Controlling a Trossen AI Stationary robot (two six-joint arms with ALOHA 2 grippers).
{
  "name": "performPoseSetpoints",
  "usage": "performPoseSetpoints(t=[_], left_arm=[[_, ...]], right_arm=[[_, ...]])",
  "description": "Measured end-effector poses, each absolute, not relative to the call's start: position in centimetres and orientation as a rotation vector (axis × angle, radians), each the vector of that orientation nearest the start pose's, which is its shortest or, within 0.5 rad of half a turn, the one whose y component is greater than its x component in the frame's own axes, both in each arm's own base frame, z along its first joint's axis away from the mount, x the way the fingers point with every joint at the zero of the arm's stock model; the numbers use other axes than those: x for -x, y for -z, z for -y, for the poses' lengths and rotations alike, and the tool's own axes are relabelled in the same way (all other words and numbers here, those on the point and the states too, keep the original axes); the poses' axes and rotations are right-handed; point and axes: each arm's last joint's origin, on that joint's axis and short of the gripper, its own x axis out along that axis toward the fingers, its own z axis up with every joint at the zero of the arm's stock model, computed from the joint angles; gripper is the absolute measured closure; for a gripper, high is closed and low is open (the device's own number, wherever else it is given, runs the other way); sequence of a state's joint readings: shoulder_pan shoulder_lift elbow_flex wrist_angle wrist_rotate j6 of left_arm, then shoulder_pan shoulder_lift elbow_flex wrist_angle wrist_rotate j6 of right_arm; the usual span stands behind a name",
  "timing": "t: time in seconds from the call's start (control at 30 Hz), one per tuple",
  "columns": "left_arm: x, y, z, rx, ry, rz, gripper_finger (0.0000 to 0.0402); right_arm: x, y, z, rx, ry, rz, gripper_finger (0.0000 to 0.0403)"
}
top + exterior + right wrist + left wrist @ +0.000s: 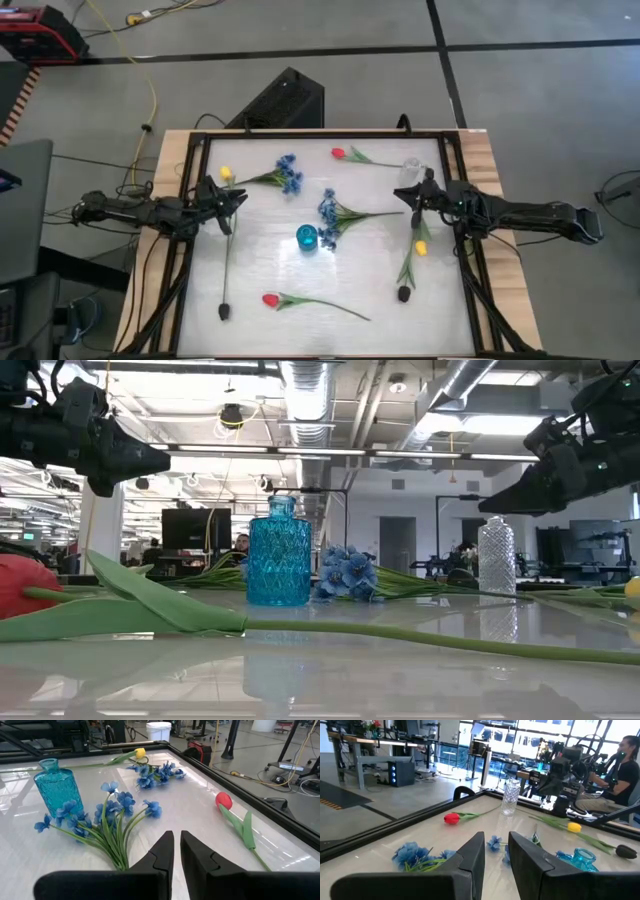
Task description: Sort flowers into vase by color
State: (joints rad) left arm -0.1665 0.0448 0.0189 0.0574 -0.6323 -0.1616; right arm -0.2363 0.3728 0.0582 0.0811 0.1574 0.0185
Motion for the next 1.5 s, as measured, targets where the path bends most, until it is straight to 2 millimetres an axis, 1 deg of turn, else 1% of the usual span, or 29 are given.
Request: performPoseSetpoints(t=[1.07,1.1,1.17,1.23,1.43,1.5], left_arm=[[-9.5,-17.2,-0.1,0.171,-0.462,0.067,0.0326],[-9.5,-17.2,-0.1,0.171,-0.462,0.067,0.0326],[-9.5,-17.2,-0.1,0.171,-0.462,0.067,0.0326],[-9.5,-17.2,-0.1,0.171,-0.462,0.067,0.0326],[-9.5,-17.2,-0.1,0.171,-0.462,0.067,0.0326],[-9.5,-17.2,-0.1,0.171,-0.462,0.067,0.0326]], right_arm=[[-11.5,-15.8,3.2,-0.027,0.395,-0.235,0.0342],[-11.5,-15.8,3.3,-0.024,0.424,-0.235,0.0342],[-11.3,-15.9,3.8,-0.011,0.552,-0.234,0.0342],[-11.1,-15.9,4.1,-0.004,0.637,-0.234,0.0342],[-11.0,-15.9,4.3,-0.004,0.665,-0.237,0.0342],[-11.1,-16.1,4.3,-0.005,0.665,-0.212,0.0342]])
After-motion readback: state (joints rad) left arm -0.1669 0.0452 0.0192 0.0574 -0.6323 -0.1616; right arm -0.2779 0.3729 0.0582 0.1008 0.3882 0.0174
